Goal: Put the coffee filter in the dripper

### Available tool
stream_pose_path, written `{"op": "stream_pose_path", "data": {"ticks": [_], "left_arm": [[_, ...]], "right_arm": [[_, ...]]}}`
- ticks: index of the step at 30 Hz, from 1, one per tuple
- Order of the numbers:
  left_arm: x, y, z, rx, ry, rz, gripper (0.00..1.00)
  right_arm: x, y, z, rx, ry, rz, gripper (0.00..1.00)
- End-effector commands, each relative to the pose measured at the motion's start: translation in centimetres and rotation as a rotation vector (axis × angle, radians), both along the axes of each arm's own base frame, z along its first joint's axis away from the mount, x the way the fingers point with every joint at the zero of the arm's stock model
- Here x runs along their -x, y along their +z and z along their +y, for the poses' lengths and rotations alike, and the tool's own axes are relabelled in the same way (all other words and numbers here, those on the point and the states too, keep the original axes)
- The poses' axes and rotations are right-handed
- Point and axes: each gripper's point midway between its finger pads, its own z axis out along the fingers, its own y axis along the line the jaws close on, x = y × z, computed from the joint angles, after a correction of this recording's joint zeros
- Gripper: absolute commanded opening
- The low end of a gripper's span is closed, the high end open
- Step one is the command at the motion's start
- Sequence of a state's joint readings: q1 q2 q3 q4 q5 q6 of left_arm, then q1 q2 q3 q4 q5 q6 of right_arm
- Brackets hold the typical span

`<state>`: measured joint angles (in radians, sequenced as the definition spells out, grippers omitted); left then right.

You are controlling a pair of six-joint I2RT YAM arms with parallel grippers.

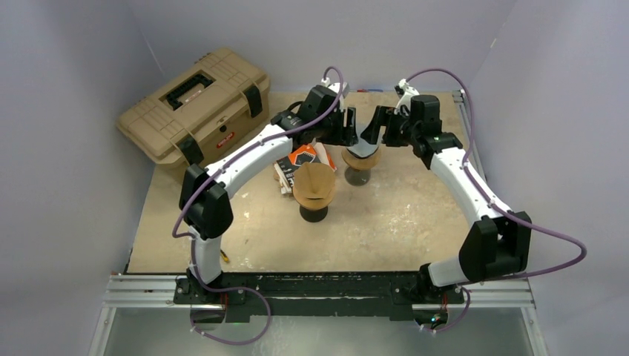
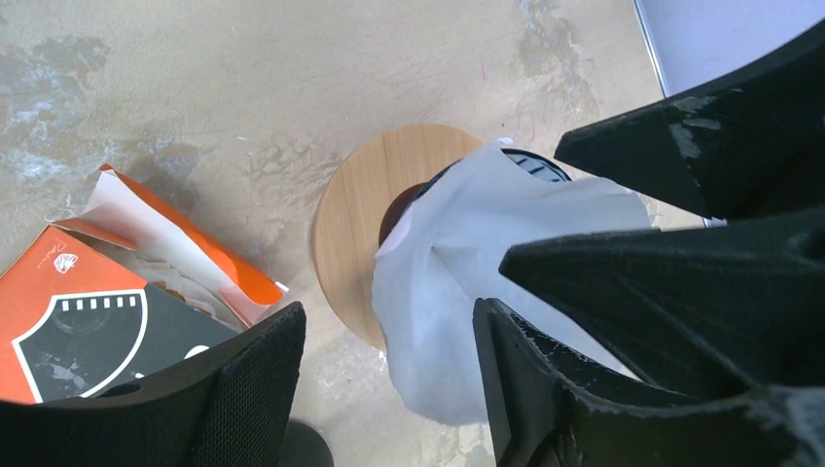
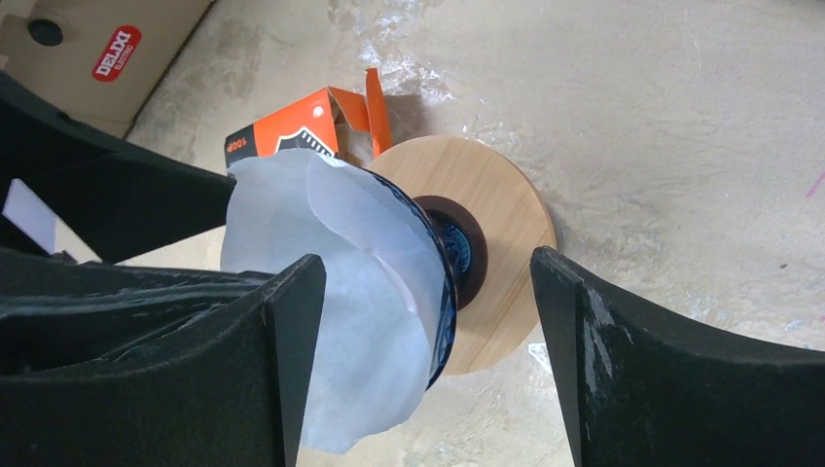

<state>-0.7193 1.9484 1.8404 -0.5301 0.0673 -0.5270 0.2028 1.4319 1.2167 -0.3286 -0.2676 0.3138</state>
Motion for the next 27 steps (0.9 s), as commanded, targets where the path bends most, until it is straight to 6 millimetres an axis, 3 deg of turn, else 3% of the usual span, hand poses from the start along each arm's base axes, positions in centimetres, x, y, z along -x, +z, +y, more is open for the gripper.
{"op": "stream_pose_path", "data": {"ticks": [1,10,27], "left_arm": [[0.2,4.3,0.7,0.066,-0.003,-0.093,0.64],[0.3,3.1,1.1,0.037,-0.005,-0.081,0.47],[-0.8,1.0,0.4,0.012,0.000,-0.049,0.42]], "right_arm": [[-0.6,2.4,0.3,-0.064,0.023,-0.051,0.80],[-2.0,0.2,0.1,-0.050,0.036,0.008,0.68],[-2.1,-2.3,0.3,-0.030,0.059,0.047,0.45]]}}
